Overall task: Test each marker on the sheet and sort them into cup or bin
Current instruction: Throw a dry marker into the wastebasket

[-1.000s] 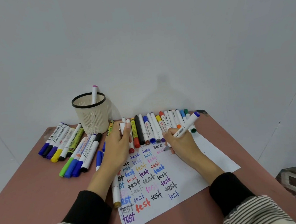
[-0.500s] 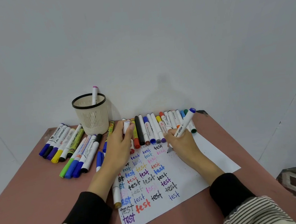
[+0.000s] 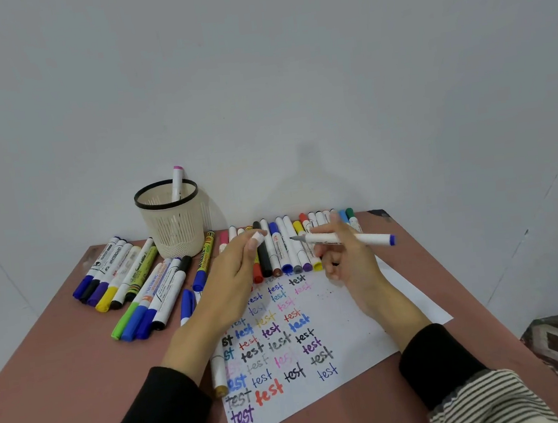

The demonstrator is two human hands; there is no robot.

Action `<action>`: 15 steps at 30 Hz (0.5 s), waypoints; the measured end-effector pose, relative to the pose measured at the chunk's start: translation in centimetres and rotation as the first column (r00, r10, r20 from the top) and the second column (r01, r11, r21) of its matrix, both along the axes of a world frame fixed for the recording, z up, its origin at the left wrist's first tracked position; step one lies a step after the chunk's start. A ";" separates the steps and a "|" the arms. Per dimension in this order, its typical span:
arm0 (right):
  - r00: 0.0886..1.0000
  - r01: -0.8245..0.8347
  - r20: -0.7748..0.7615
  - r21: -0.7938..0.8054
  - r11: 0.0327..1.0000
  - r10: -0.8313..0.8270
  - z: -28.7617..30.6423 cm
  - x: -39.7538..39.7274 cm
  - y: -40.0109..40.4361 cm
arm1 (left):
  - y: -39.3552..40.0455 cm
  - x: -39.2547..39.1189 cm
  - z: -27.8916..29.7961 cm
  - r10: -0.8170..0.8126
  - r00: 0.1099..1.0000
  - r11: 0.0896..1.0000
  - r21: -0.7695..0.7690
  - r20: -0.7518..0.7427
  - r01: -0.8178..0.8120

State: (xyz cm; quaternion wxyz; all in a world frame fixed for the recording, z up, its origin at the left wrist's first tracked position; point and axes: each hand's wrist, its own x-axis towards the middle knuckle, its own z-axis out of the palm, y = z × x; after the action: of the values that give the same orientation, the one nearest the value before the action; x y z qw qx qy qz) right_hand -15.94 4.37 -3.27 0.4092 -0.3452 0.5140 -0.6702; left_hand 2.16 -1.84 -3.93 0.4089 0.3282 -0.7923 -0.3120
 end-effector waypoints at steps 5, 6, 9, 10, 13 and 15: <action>0.978 -0.076 0.194 -0.039 0.996 0.082 0.7 -0.3 0.5 | -0.4 -0.1 -0.8 -0.019 0.998 1.000 -0.012 0.062 0.020; 0.975 -0.084 0.205 -0.036 0.996 0.089 0.7 -0.3 0.5 | -0.4 -0.2 -0.8 -0.019 0.998 1.000 -0.003 0.057 0.019; 0.977 -0.106 0.184 -0.008 0.994 0.106 0.5 -0.4 0.2 | -0.4 -0.2 -0.6 -0.024 0.999 0.999 0.037 0.030 0.023; 0.979 -0.110 0.171 0.001 0.994 0.108 0.4 -0.4 0.2 | -0.4 -0.2 -0.6 -0.031 0.999 0.998 0.053 0.025 0.030; 0.984 -0.100 0.151 0.019 0.995 0.096 0.2 -0.5 0.2 | -0.4 -0.3 -0.4 -0.098 0.995 0.989 0.116 0.021 0.095; 0.989 -0.075 0.129 0.037 0.997 0.069 0.2 -0.5 0.3 | -0.3 -0.4 -0.3 -0.147 0.988 0.981 0.133 0.041 0.141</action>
State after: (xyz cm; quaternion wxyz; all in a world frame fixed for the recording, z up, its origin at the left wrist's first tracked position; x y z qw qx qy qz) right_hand -16.45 4.65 -3.05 0.4722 -0.3115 0.4879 -0.6648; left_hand 1.80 -2.13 -4.22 0.3427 0.3038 -0.8022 -0.3832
